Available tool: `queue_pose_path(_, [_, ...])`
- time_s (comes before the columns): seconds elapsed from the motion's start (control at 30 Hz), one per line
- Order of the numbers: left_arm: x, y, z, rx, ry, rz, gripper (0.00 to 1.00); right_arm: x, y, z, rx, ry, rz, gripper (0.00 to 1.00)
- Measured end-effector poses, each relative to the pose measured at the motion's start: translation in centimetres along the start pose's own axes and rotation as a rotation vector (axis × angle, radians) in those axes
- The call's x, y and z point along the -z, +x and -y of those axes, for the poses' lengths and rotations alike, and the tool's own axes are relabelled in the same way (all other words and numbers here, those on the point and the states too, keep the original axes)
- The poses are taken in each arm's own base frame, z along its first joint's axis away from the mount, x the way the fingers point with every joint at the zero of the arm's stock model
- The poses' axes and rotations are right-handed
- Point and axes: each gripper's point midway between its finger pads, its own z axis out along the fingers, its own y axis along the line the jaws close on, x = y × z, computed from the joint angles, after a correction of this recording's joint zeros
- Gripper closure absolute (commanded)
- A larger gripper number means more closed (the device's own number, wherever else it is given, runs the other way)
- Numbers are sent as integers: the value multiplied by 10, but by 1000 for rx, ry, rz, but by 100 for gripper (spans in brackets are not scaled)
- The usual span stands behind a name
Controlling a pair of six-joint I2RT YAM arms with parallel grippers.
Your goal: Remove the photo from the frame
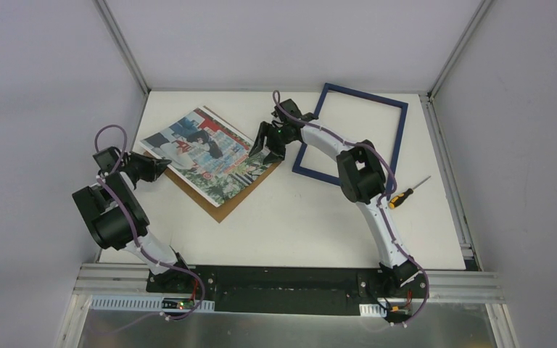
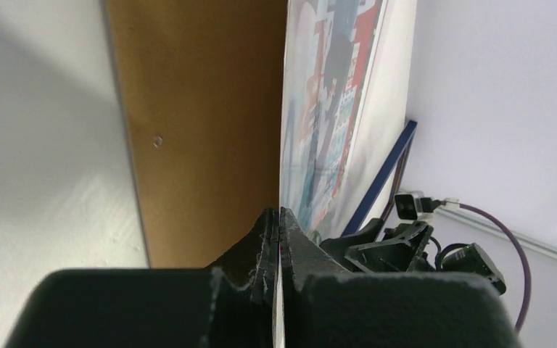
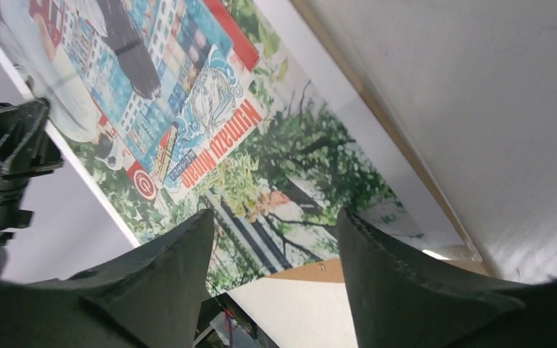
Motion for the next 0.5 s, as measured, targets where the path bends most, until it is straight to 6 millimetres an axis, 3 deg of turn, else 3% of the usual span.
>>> queue_pose_path(0.13, [10,3,11,-25,-30,-31,100,12,7,-2,70,43,10,17])
queue_pose_path(0.23, [16,8,12,-6,-59,-47,100,24,24,8,123,105,9,16])
queue_pose_path(0.37, [24,18,4,46,-119,-66,100,40,61,13,178,156,-28,33])
queue_pose_path(0.47, [27,24,-2,74,-152,-82,100,51,94,0,102,107,-52,36])
queue_pose_path(0.5, [27,25,-3,81,-161,-85,100,52,105,-4,59,86,-67,42])
